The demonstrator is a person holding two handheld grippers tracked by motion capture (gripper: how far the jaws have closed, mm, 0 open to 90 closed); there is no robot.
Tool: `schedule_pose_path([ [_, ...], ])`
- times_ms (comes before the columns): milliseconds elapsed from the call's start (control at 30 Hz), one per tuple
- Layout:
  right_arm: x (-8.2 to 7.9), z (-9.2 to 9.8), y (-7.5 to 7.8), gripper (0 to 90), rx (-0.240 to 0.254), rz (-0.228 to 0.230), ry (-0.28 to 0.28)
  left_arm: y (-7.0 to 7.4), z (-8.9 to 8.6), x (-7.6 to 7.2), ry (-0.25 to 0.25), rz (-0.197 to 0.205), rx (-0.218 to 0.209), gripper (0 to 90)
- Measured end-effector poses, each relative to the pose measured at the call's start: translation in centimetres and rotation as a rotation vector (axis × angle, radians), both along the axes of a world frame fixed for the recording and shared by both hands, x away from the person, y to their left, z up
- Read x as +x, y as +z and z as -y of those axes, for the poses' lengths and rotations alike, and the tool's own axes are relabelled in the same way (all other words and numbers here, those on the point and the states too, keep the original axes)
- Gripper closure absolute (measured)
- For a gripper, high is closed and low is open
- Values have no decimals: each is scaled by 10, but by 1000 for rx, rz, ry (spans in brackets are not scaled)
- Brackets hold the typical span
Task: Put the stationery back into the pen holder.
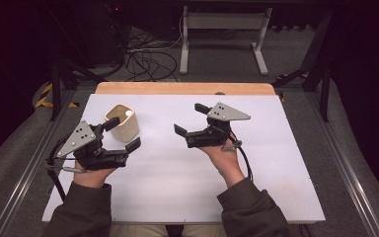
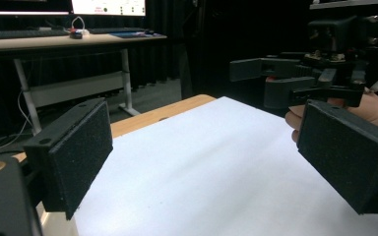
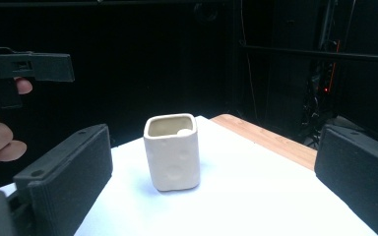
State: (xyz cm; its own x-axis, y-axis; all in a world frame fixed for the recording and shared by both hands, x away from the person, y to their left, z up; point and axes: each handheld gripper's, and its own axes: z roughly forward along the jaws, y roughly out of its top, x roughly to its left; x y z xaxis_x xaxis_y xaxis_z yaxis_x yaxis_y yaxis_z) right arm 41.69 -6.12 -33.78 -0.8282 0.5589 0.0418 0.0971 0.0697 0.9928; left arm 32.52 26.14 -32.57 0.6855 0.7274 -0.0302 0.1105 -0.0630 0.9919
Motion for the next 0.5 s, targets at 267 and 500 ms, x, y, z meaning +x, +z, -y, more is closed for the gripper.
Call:
schedule_pose_path([
  [267, -4, 15, 0, 4, 15, -1, -8, -1, 0, -1, 2, -4, 8, 75],
  [500, -8, 29, 0, 1, 28, -2, -22, -2, -1, -1, 6, -4, 6, 74],
])
